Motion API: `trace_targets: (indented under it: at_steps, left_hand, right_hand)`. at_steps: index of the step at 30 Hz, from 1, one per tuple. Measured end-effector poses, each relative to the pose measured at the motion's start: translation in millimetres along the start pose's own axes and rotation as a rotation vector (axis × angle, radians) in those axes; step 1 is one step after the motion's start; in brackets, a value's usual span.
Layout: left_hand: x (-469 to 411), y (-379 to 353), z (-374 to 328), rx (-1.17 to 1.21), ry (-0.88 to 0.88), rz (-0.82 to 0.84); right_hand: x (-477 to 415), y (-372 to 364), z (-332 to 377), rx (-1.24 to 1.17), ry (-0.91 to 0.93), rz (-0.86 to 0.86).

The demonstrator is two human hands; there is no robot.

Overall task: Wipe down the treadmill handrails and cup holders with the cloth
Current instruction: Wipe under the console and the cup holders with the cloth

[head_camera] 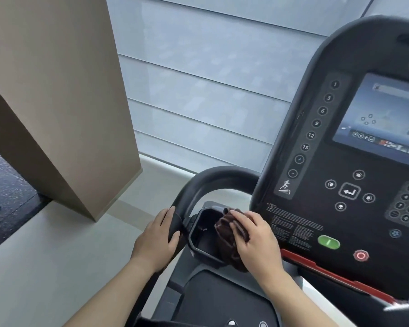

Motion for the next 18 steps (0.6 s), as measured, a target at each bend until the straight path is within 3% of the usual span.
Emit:
trace_targets:
  at_steps: [5, 9, 15, 18]
  left_hand:
    - [-1, 0, 0, 0.003, 0.0, 0.0]
    - [-1, 0, -1, -0.003, 0.005, 0.004]
    - [-1, 0, -2, -0.012, 0.001, 0.006]
    - [-2, -1, -3, -0.015, 0.001, 0.006]
  right_hand:
    - [12, -4, -4, 0.047, -0.063, 0.125]
    - [15, 1, 2, 0.308, 0.057, 0.084]
    - [15, -1, 7, 0.132, 0.241, 0.059]
    - [23, -9, 3, 0.172, 0.226, 0.101]
Point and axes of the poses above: each hand's wrist, its own x-axis away from the middle knuckle, its own y-axis out of the back of the hand, z = x × y, the point moved 8 cm from there along -x, towards the middle knuckle, and after that the axes turned 12 degrees about -z, right-handed, at the moved point
